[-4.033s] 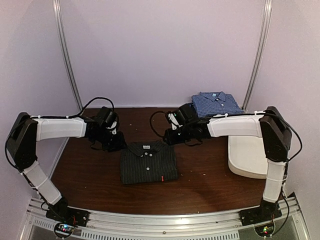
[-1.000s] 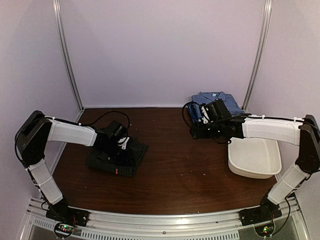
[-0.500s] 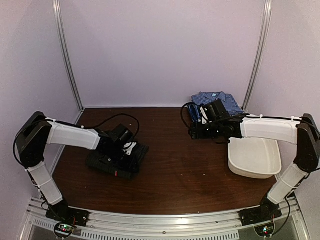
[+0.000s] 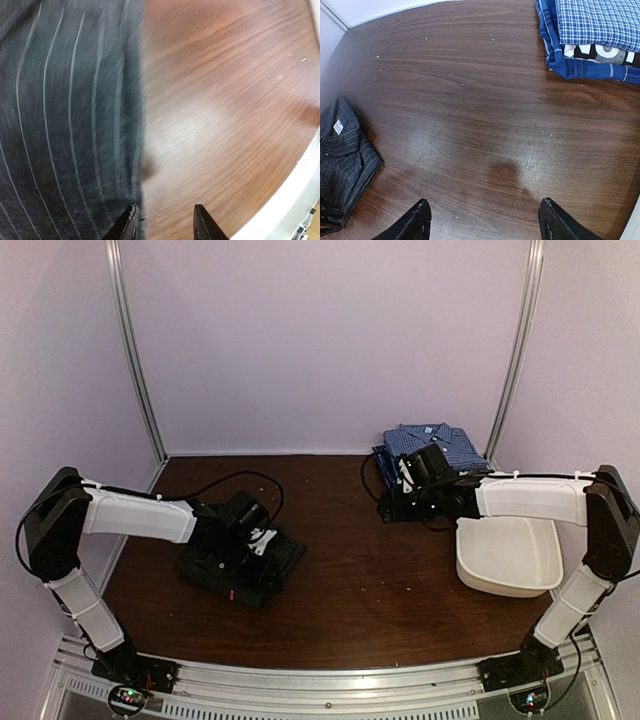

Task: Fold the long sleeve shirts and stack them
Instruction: Move the square-folded shirt to the center of the board.

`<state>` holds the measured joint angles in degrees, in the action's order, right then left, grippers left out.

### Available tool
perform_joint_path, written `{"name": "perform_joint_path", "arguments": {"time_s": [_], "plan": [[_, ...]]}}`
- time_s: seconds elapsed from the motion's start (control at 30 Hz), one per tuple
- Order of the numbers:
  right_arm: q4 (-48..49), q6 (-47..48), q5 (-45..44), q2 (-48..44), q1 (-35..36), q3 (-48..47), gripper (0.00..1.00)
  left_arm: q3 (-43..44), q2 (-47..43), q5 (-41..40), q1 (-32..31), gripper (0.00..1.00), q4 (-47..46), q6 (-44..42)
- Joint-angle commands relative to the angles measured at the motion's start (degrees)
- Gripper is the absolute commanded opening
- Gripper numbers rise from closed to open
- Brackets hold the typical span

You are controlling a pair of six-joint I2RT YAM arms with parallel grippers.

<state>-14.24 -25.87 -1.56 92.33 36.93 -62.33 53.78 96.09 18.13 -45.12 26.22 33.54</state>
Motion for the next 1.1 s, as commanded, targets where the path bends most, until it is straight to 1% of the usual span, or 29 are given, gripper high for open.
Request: {"name": "perform_joint_path", "arguments": {"time_s": [0.0, 0.1, 0.3, 0.37, 0.47, 0.57, 0.73, 0.87, 1.07], "plan": [[0.4, 0.3, -0.6, 1.5, -0.7, -1.2, 0.75, 8.2, -0.8, 2.1, -0.5, 0.39, 0.7, -0.9], [0.4, 0.1, -0.6, 1.7, -0.8, -1.4, 0.75, 12.6, 3.5, 1.3, -0.5, 0.39, 0.3, -1.4], [-0.3, 0.1, -0.8, 2.0, -1.2, -2.5, 0.75, 21.2, 15.6, -1.9, -0.4, 0.39, 0.9, -2.3], [-0.8, 0.4, -1.0, 2.3, -1.3, -3.1, 0.76, 23.4, 18.2, -3.3, -0.4, 0.39, 0.9, -2.2], [-1.8, 1.1, -2.0, 3.1, -1.7, -4.0, 0.76, 24.5, 20.8, -5.6, 0.7, 0.39, 0.9, -1.4], [-2.7, 2.1, -3.5, 4.3, -2.2, -5.0, 0.76, 23.1, 21.4, -6.8, 3.1, 0.39, -0.3, -0.8], [-4.8, 4.7, -7.1, 8.5, -3.9, -8.4, 0.76, 21.4, 20.7, -8.7, 8.6, 0.39, -0.2, -2.7], [-5.4, 6.7, -10.8, 13.2, -5.9, -12.5, 0.75, 21.1, 19.5, -7.9, 12.5, 0.39, -0.2, -4.4], [-8.4, 10.2, -16.9, 24.3, -7.0, -23.6, 0.69, 26.5, 17.6, -2.6, 12.6, 0.38, -0.2, -7.8]]}}
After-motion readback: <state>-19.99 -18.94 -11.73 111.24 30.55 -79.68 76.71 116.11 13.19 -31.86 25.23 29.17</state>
